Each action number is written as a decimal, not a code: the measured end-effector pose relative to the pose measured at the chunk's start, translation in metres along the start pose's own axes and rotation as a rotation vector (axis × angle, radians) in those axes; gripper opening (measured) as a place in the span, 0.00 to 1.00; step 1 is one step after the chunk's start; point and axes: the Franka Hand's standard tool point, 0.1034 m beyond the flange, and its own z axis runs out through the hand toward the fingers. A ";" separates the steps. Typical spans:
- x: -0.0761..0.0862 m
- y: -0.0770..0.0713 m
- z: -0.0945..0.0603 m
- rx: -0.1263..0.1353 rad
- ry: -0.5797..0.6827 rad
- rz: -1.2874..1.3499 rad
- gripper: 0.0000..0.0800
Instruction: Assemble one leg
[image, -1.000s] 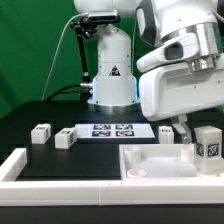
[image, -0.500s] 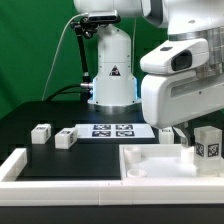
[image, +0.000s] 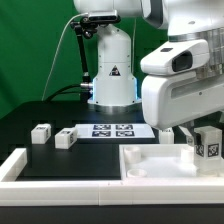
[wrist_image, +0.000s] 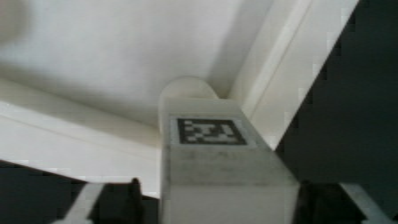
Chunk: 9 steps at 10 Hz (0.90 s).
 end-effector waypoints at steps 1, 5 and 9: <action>0.000 0.002 0.000 -0.002 0.001 0.019 0.37; -0.001 0.005 0.000 0.010 0.006 0.278 0.37; -0.004 0.007 0.000 0.012 0.063 0.782 0.37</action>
Offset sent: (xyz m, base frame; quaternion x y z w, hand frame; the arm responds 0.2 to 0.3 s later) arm -0.0055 0.0006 -0.0056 0.0130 -0.0383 0.2444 0.9688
